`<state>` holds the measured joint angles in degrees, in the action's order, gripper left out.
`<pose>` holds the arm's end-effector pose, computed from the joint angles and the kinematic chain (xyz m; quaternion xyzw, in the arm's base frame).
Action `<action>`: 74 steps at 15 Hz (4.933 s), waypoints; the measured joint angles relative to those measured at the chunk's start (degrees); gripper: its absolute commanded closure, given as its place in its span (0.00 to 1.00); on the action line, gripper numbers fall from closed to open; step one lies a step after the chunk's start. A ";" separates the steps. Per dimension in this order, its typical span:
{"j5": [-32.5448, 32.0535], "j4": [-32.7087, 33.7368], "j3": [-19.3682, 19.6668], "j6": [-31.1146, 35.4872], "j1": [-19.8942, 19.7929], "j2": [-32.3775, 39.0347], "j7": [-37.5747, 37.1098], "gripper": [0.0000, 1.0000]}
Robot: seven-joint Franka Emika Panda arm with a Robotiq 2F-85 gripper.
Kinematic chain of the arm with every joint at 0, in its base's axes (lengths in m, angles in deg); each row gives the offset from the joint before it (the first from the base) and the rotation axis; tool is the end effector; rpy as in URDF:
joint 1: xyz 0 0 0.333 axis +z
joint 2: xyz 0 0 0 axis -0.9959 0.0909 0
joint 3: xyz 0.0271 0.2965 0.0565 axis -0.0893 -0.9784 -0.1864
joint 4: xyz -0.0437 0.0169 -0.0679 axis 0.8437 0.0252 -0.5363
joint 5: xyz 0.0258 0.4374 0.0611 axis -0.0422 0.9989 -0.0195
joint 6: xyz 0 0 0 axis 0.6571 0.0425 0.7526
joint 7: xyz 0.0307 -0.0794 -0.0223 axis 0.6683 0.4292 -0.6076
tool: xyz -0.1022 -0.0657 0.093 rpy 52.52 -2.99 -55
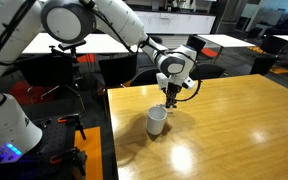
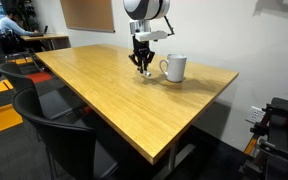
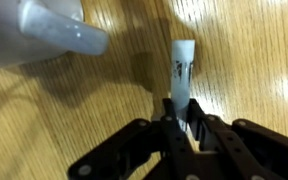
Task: Put the marker inside the mug
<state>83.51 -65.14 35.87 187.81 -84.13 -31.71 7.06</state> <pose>0.7522 -0.0205 0.1235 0.9870 -0.1555 -0.0392 0.0066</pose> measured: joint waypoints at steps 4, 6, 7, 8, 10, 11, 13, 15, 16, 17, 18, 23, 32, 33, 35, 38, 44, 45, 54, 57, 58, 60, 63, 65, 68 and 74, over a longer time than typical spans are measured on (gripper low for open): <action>-3.03 0.28 0.06 -3.09 0.35 -2.29 1.49 0.95; -4.47 0.29 0.07 -4.30 0.64 -3.46 1.81 0.95; -5.18 0.29 0.08 -4.79 0.82 -4.02 1.89 0.95; -5.93 0.29 0.10 -5.24 1.00 -4.52 1.90 0.95; -7.38 0.29 0.25 -5.62 1.40 -5.41 1.90 0.95; -8.18 0.28 0.32 -5.63 1.59 -5.79 1.88 0.95; -9.46 0.26 0.74 -5.63 2.09 -6.47 1.77 0.95; -10.93 0.22 1.42 -5.61 2.77 -7.10 1.36 0.95; -11.60 0.17 1.79 -5.59 3.13 -7.43 1.08 0.95; -12.50 0.12 2.15 -5.54 3.49 -7.76 0.22 0.95; -13.22 0.07 2.53 -5.50 3.88 -8.04 -0.55 0.95; -16.27 -0.18 4.00 -5.15 5.42 -9.03 -5.33 0.95; -21.84 -1.71 7.63 -3.31 8.61 -9.77 -20.16 0.95; -22.38 -1.90 7.89 -3.29 8.82 -9.89 -21.83 0.95; -23.73 -2.45 8.48 -3.25 9.35 -10.23 -25.72 0.95; -26.58 -3.35 9.42 -3.25 10.28 -10.74 -32.68 0.95; -33.15 -5.42 10.69 -3.30 12.08 -11.54 -47.90 0.95; -34.21 -5.81 10.78 -3.37 12.26 -11.73 -50.54 0.95; -42.90 -7.58 10.68 -9.54 13.40 -12.92 -71.79 0.95; -44.79 -7.58 9.91 -13.24 13.45 -13.15 -77.77 0.95; -45.23 -7.58 9.66 -14.41 13.46 -13.21 -79.68 0.95; -46.30 -7.57 9.12 -16.91 13.49 -13.30 -83.41 0.95; -47.55 -7.50 8.05 -21.44 13.52 -13.35 -88.83 0.95; -48.45 -7.37 7.32 -24.66 13.54 -13.35 -91.91 0.95; -49.30 -6.91 6.26 -29.76 13.56 -13.36 -95.45 0.95; -49.59 -6.62 5.01 -31.86 13.03 -13.10 -96.48 0.95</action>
<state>33.92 -71.76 40.87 155.95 -71.11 -44.81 -89.42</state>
